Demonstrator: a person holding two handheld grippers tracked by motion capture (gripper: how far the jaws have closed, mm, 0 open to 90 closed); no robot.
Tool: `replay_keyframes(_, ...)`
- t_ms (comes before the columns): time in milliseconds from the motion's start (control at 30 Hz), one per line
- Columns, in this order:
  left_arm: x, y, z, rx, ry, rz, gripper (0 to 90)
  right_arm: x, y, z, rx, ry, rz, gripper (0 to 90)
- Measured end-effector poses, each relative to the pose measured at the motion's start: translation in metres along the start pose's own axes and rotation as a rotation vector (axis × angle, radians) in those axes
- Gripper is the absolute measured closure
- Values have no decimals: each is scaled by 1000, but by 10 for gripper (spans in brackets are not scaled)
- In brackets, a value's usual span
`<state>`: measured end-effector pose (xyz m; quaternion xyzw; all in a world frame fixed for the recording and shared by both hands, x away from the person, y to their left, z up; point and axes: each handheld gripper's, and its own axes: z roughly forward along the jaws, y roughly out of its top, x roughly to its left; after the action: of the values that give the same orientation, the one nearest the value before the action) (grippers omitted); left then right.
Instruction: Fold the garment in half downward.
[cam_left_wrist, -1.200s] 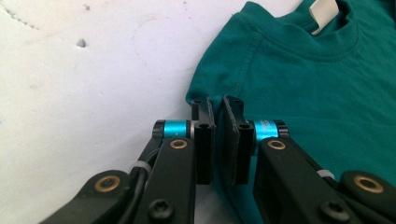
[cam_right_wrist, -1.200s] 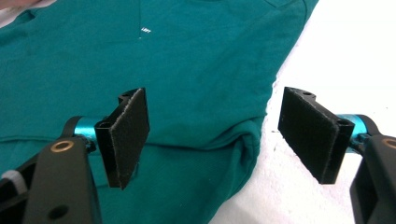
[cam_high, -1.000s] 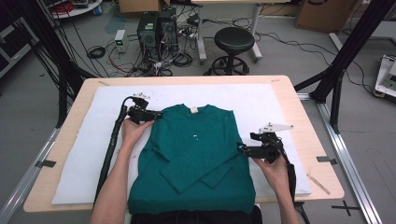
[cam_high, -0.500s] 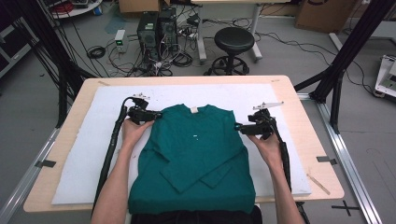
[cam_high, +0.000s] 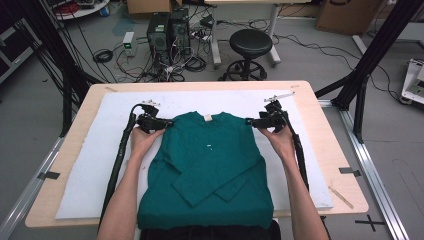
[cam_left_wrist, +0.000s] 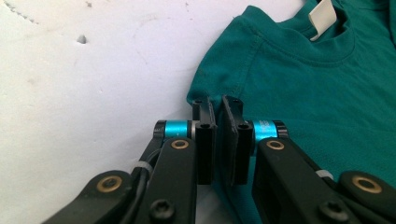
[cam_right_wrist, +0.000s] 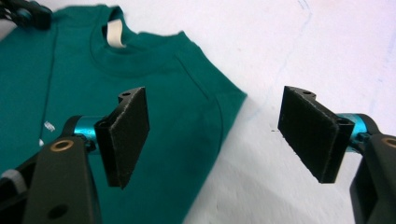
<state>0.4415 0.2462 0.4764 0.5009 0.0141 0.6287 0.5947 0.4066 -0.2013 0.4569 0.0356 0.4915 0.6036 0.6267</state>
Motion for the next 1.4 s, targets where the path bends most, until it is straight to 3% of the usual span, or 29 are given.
replay_keyframes(133, 0, 0, 0, -2, 0, -1, 840, -7, 0, 10, -14, 24, 26, 265)
replay_keyframes(300, 0, 0, 0, -2, 0, 0, 840, -15, -5, 26, 42, 38, 44, 266)
replay_keyframes(567, 0, 0, 0, -2, 0, 1, 839, -14, -9, 39, 67, 58, 47, 305)
replay_keyframes(767, 0, 0, 0, -4, 0, 0, 839, -11, -11, 46, 95, 44, 33, 351)
replay_keyframes(967, 0, 0, 0, -2, 1, 4, 838, -4, -10, 47, 108, 5, -19, 470)
replay_keyframes(1133, 0, 0, 0, -1, 1, 3, 838, 3, -10, 47, 120, -55, -72, 585)
replay_keyframes(1400, 0, 0, 0, -4, 2, -1, 838, 2, -12, 47, 107, -77, -83, 758)
